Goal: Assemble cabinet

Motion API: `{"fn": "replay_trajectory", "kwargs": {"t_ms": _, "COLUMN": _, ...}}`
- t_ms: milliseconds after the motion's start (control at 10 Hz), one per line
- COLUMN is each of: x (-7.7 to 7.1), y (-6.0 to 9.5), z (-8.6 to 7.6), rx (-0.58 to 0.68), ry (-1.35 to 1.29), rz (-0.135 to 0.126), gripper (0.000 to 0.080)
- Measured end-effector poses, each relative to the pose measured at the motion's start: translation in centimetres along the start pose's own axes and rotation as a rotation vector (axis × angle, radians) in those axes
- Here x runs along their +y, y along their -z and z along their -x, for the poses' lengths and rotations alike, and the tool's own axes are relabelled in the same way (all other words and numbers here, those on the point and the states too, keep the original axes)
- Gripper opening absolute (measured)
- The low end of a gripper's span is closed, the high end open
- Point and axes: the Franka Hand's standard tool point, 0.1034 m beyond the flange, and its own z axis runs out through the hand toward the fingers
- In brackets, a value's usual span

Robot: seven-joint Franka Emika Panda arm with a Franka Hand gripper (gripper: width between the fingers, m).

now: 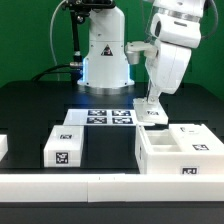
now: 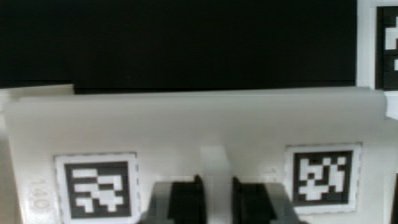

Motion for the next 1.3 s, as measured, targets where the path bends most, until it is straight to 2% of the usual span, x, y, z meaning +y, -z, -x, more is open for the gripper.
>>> {"fn": "replay_trajectory", "kwargs": {"t_ms": 400, "x": 0.07, "y": -0.57, "z": 0.0, "rx": -0.008, "ry": 0.001, "rz": -0.007, "gripper": 0.0062}}
{"fn": "replay_trajectory", "kwargs": {"t_ms": 800, "x": 0.26, "y": -0.6, "z": -0.83, "rx": -0.008, "ry": 0.014, "rz": -0.003, "gripper": 0.0062}}
{"fn": "replay_trajectory", "kwargs": {"t_ms": 1100, "x": 0.53, "y": -0.56, "z": -0.62, "rx": -0.009, "ry": 0.008, "rz": -0.003, "gripper": 0.0062}}
{"fn": "replay_trajectory", "kwargs": {"t_ms": 1300, "x": 0.69, "y": -0.73, "z": -0.11, "rx": -0.015, "ry": -0.001, "rz": -0.014, "gripper": 0.0062}}
